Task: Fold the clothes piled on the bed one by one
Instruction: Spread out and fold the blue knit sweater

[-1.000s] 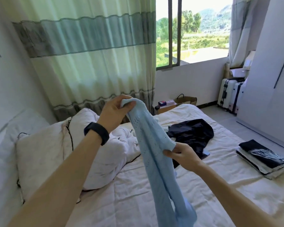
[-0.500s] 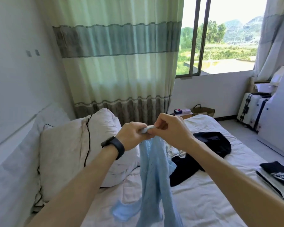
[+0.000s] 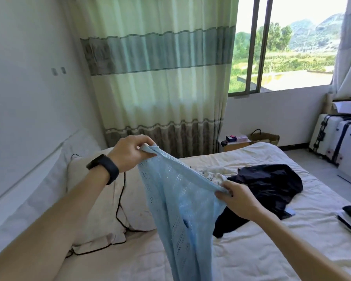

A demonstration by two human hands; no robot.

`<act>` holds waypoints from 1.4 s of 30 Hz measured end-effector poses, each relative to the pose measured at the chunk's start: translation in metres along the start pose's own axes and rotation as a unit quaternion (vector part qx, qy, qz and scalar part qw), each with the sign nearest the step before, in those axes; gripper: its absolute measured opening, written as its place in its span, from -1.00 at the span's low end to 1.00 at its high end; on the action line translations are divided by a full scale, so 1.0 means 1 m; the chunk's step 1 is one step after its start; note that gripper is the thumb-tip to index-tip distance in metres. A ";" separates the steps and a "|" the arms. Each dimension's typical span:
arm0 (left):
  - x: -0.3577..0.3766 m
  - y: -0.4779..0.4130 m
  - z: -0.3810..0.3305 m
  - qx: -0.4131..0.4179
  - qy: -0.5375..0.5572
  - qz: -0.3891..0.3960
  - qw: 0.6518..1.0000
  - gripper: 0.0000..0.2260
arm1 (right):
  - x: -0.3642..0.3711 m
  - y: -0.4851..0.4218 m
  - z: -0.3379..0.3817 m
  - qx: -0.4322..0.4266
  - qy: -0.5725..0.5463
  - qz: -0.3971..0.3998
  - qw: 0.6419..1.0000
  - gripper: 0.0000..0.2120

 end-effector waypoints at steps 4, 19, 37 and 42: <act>-0.029 0.015 0.042 -0.055 -0.148 -0.029 0.987 -0.87 | -0.059 -0.024 0.036 -0.056 0.029 -0.099 0.993 -0.86; 0.012 0.075 0.145 -0.077 -0.163 0.042 0.983 -0.55 | -0.054 -0.011 0.011 0.024 0.257 -0.165 0.952 -0.87; 0.082 0.277 0.088 -0.208 -0.022 -0.205 0.956 -0.80 | -0.053 0.171 -0.086 0.106 0.062 -0.286 0.950 -0.70; 0.072 0.310 0.057 -0.185 -0.100 -0.227 0.951 -0.84 | -0.062 0.200 -0.101 0.030 0.066 -0.332 0.940 -0.60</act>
Point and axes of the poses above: each hand's wrist, its own y-axis away from the middle knuckle, its own x-axis out of the palm, z = x × y, the point moved 3 cm from there along -y, towards the middle knuckle, and after that the axes turned 2 degrees about x, right-handed, at the moved point
